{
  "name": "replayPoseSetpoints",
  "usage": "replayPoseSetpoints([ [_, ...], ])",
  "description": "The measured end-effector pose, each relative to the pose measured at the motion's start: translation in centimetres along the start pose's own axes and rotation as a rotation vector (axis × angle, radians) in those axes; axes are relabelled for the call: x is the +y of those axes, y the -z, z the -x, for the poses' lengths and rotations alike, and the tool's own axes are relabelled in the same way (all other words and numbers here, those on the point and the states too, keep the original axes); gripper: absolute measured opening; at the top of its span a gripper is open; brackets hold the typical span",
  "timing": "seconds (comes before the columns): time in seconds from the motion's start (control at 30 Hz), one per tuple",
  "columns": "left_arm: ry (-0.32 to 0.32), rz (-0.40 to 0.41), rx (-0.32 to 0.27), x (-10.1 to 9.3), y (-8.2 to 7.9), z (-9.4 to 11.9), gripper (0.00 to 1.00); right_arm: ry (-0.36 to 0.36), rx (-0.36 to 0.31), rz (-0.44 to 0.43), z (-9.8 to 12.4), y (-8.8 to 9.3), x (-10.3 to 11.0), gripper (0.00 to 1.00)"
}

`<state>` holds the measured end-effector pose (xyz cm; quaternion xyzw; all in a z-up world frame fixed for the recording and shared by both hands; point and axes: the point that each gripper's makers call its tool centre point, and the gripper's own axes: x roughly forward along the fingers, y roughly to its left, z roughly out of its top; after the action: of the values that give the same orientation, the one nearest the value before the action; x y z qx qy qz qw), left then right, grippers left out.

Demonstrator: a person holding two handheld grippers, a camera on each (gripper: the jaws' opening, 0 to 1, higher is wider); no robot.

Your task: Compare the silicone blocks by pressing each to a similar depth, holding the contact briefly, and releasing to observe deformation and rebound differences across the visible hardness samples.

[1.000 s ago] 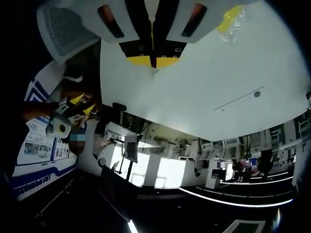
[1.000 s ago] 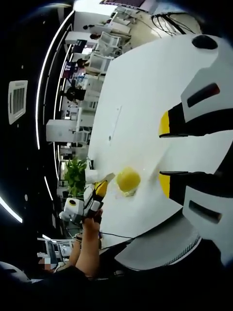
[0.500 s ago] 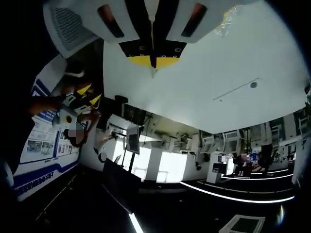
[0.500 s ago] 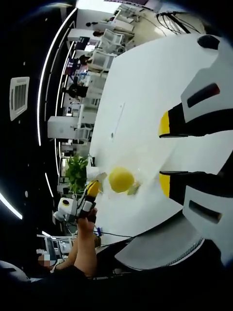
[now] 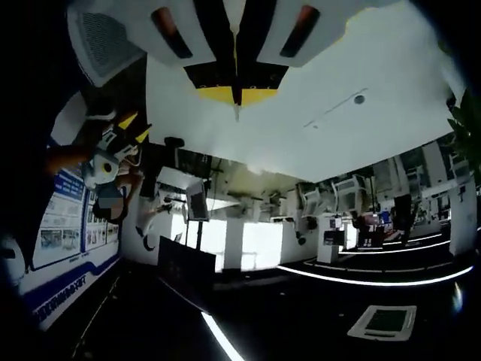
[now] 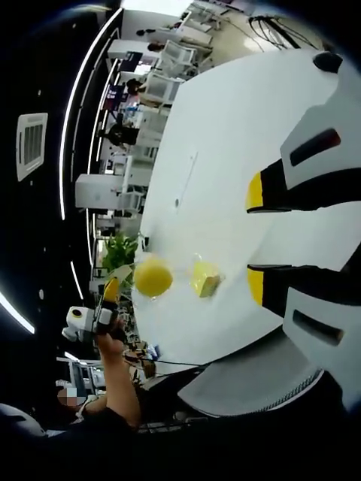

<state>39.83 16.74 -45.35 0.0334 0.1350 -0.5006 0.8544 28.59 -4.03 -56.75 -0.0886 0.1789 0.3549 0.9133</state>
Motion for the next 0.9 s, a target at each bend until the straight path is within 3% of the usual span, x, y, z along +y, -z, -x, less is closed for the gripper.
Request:
replayPoseSetpoints([
  [0.53, 0.046, -0.027, -0.086, 0.1, -5.6, 1.6, 0.0, -0.031, -0.042, 0.016, -1.0, -1.9, 0.9, 0.23],
  [0.73, 0.055, -0.053, -0.115, -0.2, -8.3, 2.0, 0.0, -0.037, -0.03, 0.028, -1.3, -1.5, 1.3, 0.22],
  [0.9, 0.06, -0.073, -0.104, 0.3, -8.5, 2.0, 0.0, -0.042, -0.035, 0.048, -1.6, -1.9, 1.7, 0.22],
])
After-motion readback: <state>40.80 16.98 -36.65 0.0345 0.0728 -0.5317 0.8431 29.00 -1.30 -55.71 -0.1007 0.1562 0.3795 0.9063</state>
